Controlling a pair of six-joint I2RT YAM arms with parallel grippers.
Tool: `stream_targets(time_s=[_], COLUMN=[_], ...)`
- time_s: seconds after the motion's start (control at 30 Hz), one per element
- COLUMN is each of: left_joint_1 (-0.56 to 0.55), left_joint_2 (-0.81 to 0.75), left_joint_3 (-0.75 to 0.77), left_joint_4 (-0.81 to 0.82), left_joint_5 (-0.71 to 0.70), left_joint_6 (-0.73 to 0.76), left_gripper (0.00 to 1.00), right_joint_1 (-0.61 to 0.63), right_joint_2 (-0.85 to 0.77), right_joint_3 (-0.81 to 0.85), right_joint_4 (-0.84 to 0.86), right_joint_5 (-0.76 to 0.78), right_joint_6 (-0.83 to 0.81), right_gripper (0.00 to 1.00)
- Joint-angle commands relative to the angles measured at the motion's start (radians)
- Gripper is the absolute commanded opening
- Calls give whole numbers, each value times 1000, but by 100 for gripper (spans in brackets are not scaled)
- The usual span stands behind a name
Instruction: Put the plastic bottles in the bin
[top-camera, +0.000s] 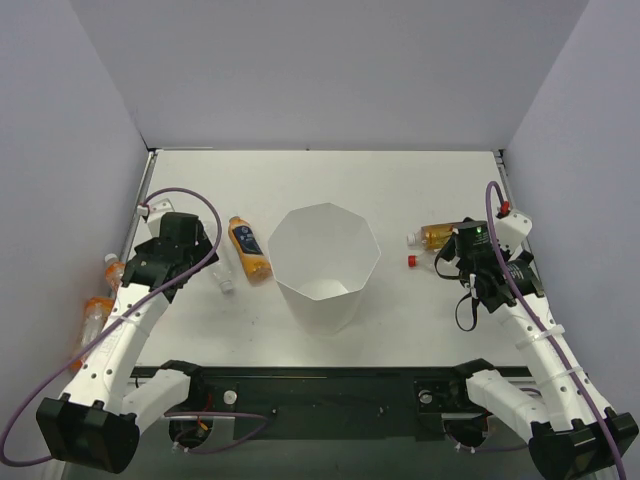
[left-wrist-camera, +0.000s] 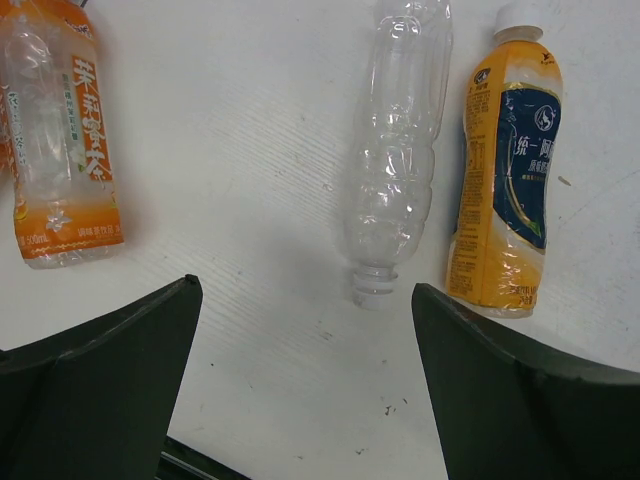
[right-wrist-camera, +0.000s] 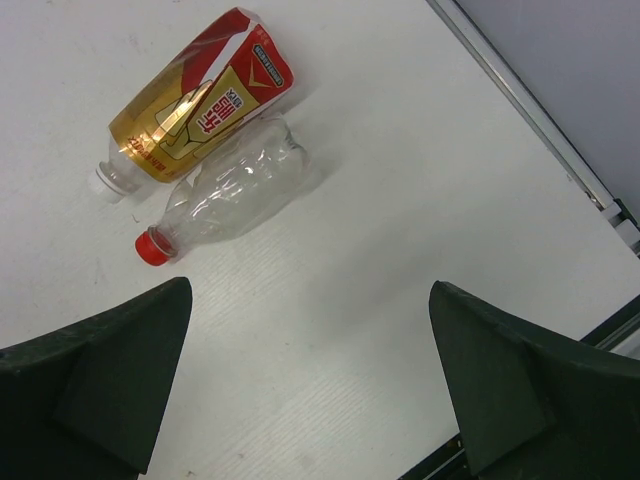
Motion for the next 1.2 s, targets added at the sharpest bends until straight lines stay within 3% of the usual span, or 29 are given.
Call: stream_targets(time_s=[0.0,0.37,0.43,0.57,0.7,0.83,1.17], left_joint_1=[8,7,8,11,13,13,14], left_joint_2=[-26,-84,-101,-122,-107,-84,-90], left_joint_3=[13,-34,-46,-40,-22,-25,-5], left_joint_4=[8,50,56,39,24,22,39], left_joint_5=[8,3,3,17,74,108,181], left_joint_6=[-24,-48,-53,-74,-73,-73,-31], left_gripper=[97,97,97,97,97,97,97], right_joint_1=[4,-23,-104,-313,-415,-471,-470], right_joint_2=[-4,-20,-21,-20,34,156,362], right_joint_3=[15,-34,-51,-108,-114,-117,-142], right_joint_4=[-29,-33,-30,46,126,221,436], right_joint_5=[47,56,-13,-298,-478,-577,-650], right_joint_6=[20,18,29,56,90,125,225], right_gripper=[100,100,100,99,99,96,96])
